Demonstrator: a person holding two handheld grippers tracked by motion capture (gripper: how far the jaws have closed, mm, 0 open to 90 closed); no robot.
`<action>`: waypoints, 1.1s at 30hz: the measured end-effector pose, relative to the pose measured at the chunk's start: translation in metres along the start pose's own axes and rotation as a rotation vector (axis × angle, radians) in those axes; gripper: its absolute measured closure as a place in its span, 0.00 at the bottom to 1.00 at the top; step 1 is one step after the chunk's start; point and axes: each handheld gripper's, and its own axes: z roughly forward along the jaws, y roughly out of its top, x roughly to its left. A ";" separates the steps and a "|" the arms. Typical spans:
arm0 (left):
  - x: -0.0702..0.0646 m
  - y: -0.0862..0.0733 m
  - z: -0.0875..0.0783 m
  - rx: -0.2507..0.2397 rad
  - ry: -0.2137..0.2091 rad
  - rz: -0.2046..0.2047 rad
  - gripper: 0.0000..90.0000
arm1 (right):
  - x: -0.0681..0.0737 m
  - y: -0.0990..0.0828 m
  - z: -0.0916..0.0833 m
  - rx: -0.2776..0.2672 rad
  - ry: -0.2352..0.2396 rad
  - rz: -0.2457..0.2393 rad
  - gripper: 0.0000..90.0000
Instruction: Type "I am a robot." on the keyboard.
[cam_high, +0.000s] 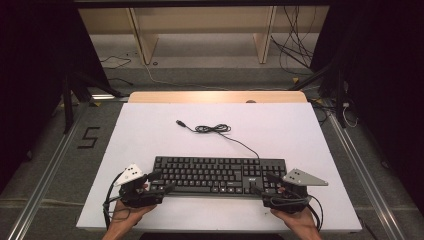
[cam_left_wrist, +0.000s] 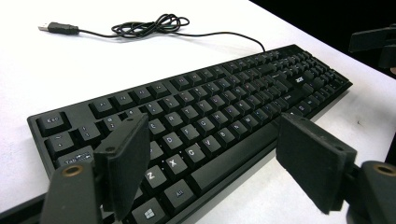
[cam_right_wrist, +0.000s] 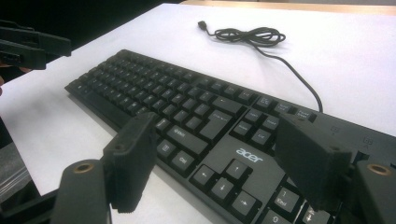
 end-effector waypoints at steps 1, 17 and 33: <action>0.000 0.000 0.000 0.000 0.000 0.000 0.28 | 0.000 0.000 0.000 -0.001 0.001 -0.002 0.34; 0.002 0.000 0.000 0.002 0.007 -0.002 0.28 | 0.001 0.001 0.004 0.003 0.005 -0.004 0.34; 0.009 -0.001 0.001 0.012 0.063 -0.027 0.30 | 0.024 0.020 0.048 0.057 0.076 -0.043 0.36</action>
